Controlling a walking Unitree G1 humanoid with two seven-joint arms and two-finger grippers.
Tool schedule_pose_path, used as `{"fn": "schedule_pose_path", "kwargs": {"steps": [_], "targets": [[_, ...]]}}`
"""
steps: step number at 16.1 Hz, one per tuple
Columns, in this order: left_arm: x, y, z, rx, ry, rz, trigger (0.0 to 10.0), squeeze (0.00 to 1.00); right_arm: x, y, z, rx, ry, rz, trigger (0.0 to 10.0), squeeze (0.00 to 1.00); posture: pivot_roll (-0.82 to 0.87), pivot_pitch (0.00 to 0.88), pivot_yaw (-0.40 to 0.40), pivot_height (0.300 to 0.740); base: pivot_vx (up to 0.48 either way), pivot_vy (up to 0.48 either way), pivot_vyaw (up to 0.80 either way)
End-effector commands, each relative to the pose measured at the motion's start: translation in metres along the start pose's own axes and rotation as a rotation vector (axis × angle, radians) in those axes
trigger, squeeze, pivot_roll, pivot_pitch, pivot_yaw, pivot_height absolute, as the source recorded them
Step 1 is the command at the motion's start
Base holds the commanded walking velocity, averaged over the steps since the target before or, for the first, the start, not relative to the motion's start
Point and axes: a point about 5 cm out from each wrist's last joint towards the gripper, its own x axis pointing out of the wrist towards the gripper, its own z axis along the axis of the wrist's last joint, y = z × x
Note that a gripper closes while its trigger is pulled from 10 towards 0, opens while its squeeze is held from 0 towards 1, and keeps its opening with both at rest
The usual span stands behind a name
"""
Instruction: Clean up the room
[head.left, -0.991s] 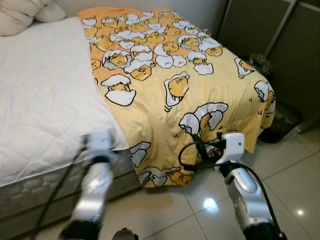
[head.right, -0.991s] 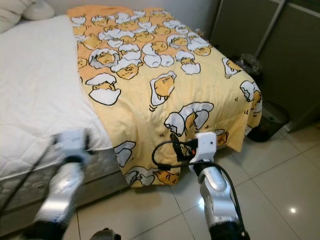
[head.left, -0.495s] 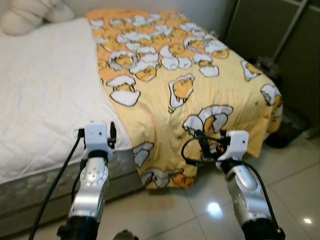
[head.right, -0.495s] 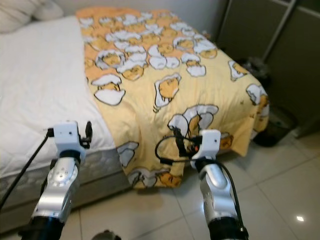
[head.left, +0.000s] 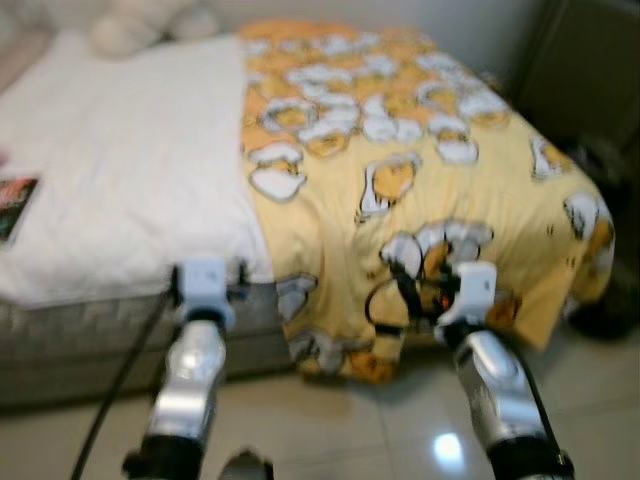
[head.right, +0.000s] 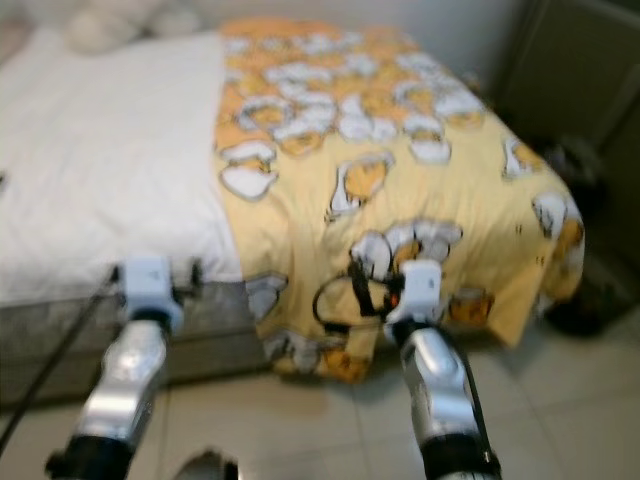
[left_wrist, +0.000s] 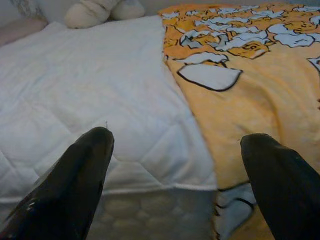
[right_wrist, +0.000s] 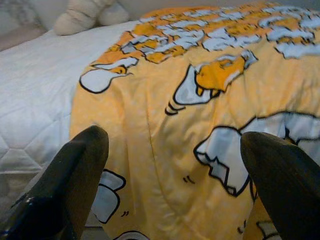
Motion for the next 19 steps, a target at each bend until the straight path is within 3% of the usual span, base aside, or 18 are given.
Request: {"fn": "schedule_pose_path", "kwargs": {"steps": [1, 2, 3, 5, 9, 10, 12, 16, 17, 19], "targets": [[0.002, 0.002, -0.001, 0.006, 0.009, -0.009, 10.0, 1.0, 0.003, 0.004, 0.003, -0.014, -0.01, 0.017, 10.0, 0.0, 0.07, 0.0, -0.025, 0.74, 0.0, -0.465, 0.49], [0.002, 0.0, -0.002, 0.011, 0.012, -0.02, 10.0, 0.09, 0.003, 0.003, 0.003, -0.02, -0.008, 0.021, 10.0, 0.0, 0.07, 0.0, -0.027, 0.74, 0.0, -0.356, 0.49], [0.002, 0.0, -0.003, 0.009, 0.014, -0.015, 10.0, 0.0, 0.002, 0.002, 0.003, -0.022, -0.004, 0.024, 10.0, 0.0, 0.06, 0.0, -0.028, 0.74, 0.0, 0.0, 0.49], [0.009, 0.001, 0.001, 0.05, 0.004, -0.015, 10.0, 0.0, -0.001, 0.001, -0.001, -0.021, 0.011, 0.028, 10.0, 0.0, 0.06, 0.0, -0.026, 0.74, 0.0, 0.0, 0.49], [0.014, 0.001, 0.002, 0.037, 0.012, -0.032, 10.0, 0.0, -0.002, 0.004, -0.004, -0.008, 0.022, 0.049, 10.0, 0.0, 0.05, 0.0, -0.016, 0.74, 0.0, 0.0, 0.49], [0.014, -0.003, 0.002, 0.008, 0.013, -0.053, 10.0, 0.0, -0.001, 0.003, -0.005, 0.053, 0.035, 0.035, 10.0, 0.0, 0.06, 0.0, -0.016, 0.74, 0.0, 0.0, 0.49], [0.012, -0.003, 0.001, -0.01, 0.012, -0.047, 10.0, 0.0, -0.001, -0.001, -0.007, 0.022, 0.058, -0.009, 10.0, 0.0, 0.06, 0.0, -0.015, 0.74, 0.0, 0.24, 0.24], [0.013, -0.005, 0.007, 0.078, -0.029, -0.068, 10.0, 0.0, -0.002, 0.0, -0.007, 0.008, 0.052, 0.017, 10.0, 0.0, 0.07, 0.0, -0.017, 0.74, 0.0, 0.24, 0.45], [0.013, -0.006, 0.007, 0.009, -0.017, -0.064, 10.0, 0.0, -0.001, 0.001, -0.006, 0.014, 0.049, 0.02, 10.0, 0.0, 0.07, 0.0, -0.017, 0.74, 0.0, 0.0, 0.56], [0.012, -0.004, 0.003, -0.002, 0.005, -0.034, 10.0, 0.0, 0.0, 0.002, -0.004, 0.015, 0.044, 0.017, 10.0, 0.0, 0.07, 0.0, -0.021, 0.74, 0.0, -0.24, 0.57]]}}
